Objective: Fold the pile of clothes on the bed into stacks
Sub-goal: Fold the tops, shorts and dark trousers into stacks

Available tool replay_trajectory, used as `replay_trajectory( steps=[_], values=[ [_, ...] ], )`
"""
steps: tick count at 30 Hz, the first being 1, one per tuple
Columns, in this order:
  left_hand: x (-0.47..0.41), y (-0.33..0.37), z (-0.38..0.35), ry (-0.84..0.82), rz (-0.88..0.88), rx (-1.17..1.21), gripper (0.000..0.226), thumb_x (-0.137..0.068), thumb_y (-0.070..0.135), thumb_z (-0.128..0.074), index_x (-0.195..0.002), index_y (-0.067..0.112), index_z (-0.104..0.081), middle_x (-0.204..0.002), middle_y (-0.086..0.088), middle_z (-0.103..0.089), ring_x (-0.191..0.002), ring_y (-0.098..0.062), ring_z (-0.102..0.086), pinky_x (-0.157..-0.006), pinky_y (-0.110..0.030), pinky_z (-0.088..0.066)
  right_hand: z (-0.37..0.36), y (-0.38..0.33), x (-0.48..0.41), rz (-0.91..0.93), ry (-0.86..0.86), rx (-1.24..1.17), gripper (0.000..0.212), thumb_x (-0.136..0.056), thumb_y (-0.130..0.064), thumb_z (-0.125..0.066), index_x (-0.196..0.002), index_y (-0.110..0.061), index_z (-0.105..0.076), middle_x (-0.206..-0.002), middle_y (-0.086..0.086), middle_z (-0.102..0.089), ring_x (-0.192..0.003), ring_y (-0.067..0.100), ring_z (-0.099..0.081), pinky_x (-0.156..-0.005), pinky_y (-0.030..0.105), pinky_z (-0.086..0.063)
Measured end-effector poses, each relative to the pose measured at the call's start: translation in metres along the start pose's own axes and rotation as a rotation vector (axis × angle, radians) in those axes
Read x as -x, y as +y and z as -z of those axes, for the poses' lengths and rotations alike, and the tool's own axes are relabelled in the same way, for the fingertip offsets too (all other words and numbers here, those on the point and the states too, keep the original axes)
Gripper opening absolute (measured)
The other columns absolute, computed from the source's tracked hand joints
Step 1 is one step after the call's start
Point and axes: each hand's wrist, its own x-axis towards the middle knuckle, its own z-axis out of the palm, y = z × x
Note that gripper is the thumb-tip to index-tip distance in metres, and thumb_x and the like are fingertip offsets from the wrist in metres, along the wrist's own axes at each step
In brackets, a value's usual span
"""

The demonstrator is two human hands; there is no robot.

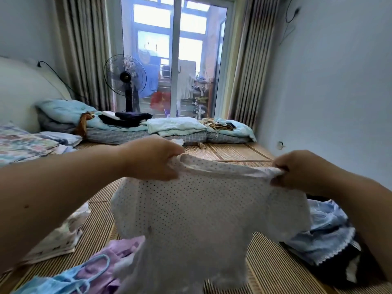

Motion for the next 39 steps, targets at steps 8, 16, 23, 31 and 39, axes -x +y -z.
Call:
replay_trajectory(
  steps=[8,16,23,31,39],
  values=[
    [0.017,-0.033,0.006,0.294,0.261,0.351,0.027,-0.09,0.035,-0.062,-0.071,0.017,-0.067,-0.067,-0.001,-0.063,-0.061,-0.012,-0.056,-0.056,-0.025,-0.04,0.016,-0.004,0.018,-0.072,0.273,-0.59,0.023,-0.09,-0.039,-0.061,-0.07,-0.032,-0.069,-0.066,-0.026,-0.065,-0.058,-0.007,-0.059,-0.057,0.025,-0.037],
    [0.041,-0.033,0.038,0.189,0.239,0.948,0.049,-0.061,0.065,-0.074,-0.094,0.029,-0.076,-0.094,-0.012,-0.074,-0.073,-0.023,-0.071,-0.059,-0.029,-0.06,0.045,0.014,0.02,-0.026,0.108,-1.009,0.051,-0.05,-0.061,-0.081,-0.081,-0.021,-0.075,-0.079,0.009,-0.073,-0.066,0.022,-0.071,-0.056,0.033,-0.057],
    [0.038,-0.053,-0.014,-0.231,0.512,0.954,0.073,-0.058,0.053,-0.081,-0.122,0.02,-0.064,-0.11,-0.006,-0.073,-0.099,-0.026,-0.07,-0.082,-0.038,-0.055,-0.007,0.022,-0.01,-0.169,-0.309,-0.918,0.042,-0.055,-0.047,-0.079,-0.086,-0.018,-0.077,-0.086,0.012,-0.075,-0.07,0.024,-0.072,-0.056,0.029,-0.056],
    [0.03,-0.061,-0.177,-0.422,0.803,1.077,0.041,-0.092,0.027,-0.06,-0.132,0.021,-0.055,-0.114,-0.005,-0.068,-0.101,-0.021,-0.068,-0.079,-0.031,-0.058,-0.187,0.016,-0.059,-0.329,-0.515,-0.455,0.047,-0.077,-0.048,-0.074,-0.12,-0.033,-0.062,-0.108,-0.008,-0.058,-0.098,0.017,-0.057,-0.079,0.032,-0.049],
    [0.03,-0.072,-0.266,-0.303,0.973,0.601,0.058,-0.088,0.043,-0.065,-0.138,0.017,-0.051,-0.132,-0.004,-0.056,-0.087,-0.011,-0.054,-0.055,-0.015,-0.041,-0.293,0.036,-0.028,-0.694,-0.301,-0.458,0.058,-0.086,-0.041,-0.069,-0.134,-0.013,-0.053,-0.131,0.014,-0.059,-0.119,0.032,-0.054,-0.095,0.037,-0.044]
  ],
)
